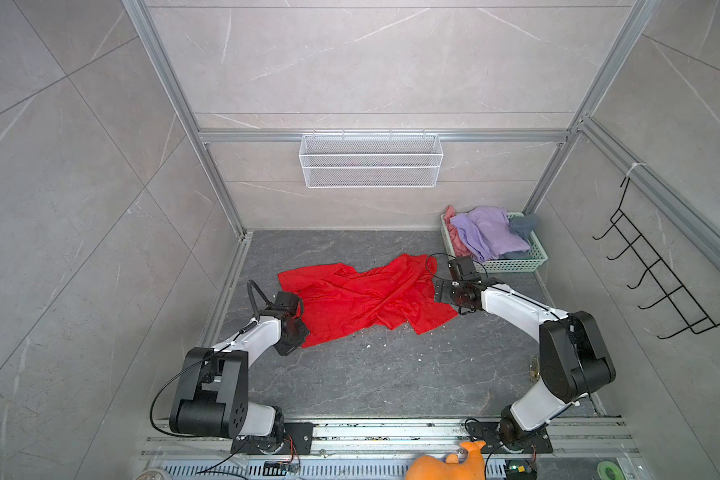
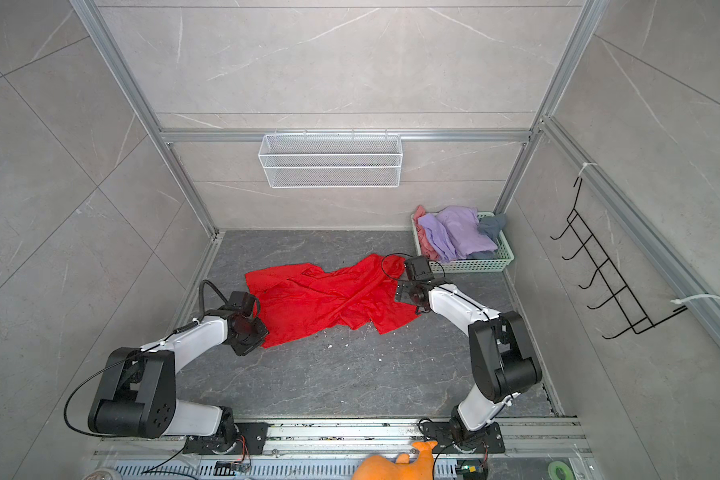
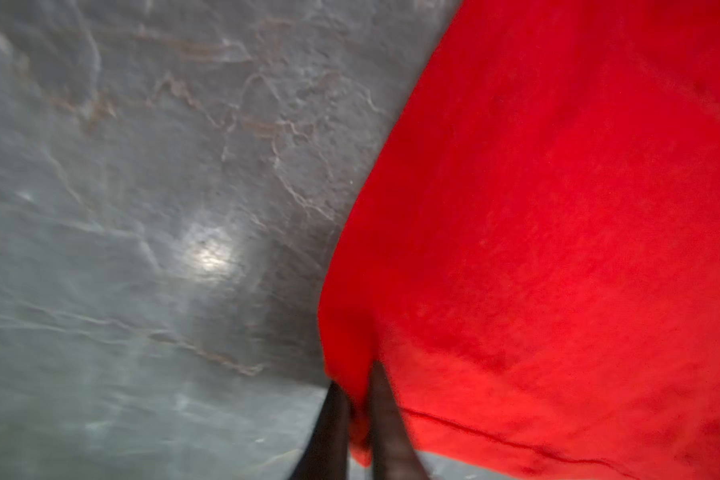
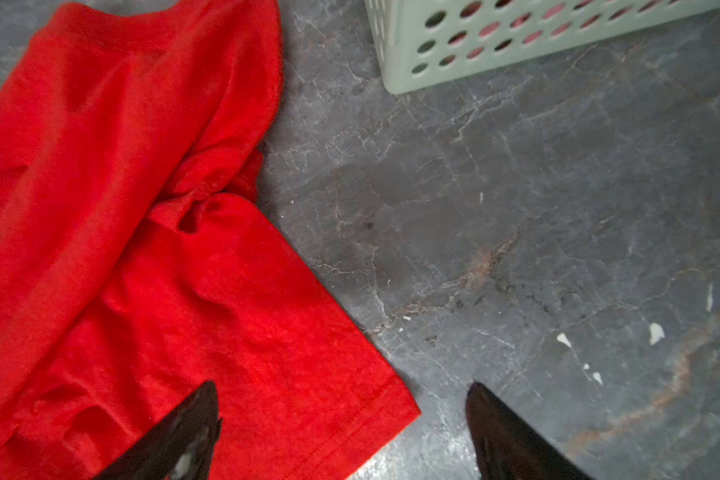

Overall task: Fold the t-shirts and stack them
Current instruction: 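Grasp the red t-shirt's nearer corners with the left and right grippers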

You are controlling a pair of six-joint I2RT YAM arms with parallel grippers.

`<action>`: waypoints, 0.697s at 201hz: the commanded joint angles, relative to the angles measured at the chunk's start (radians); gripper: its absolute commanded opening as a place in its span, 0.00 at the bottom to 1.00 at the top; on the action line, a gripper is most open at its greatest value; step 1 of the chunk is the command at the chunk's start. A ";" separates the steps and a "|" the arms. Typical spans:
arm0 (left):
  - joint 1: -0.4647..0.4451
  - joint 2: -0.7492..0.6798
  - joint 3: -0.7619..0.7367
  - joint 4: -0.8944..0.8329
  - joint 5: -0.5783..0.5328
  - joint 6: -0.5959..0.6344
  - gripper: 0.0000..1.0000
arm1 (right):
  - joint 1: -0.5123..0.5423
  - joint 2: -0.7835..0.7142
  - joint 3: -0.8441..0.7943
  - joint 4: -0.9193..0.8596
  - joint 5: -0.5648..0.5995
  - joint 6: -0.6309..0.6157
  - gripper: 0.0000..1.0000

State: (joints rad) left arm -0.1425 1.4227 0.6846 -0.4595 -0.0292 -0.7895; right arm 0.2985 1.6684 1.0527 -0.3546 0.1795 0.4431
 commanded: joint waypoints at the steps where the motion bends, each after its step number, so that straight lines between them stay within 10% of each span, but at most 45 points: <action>1: -0.002 0.006 0.012 0.025 0.010 0.007 0.00 | -0.001 0.059 0.002 -0.032 0.032 0.028 0.93; 140: -0.002 -0.065 0.050 0.024 0.027 0.027 0.00 | 0.032 0.153 -0.024 -0.086 -0.011 0.220 0.71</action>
State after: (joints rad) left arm -0.1425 1.3899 0.6971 -0.4427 -0.0181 -0.7765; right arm 0.2993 1.8130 1.0565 -0.4034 0.2077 0.6159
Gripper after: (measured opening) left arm 0.055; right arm 0.756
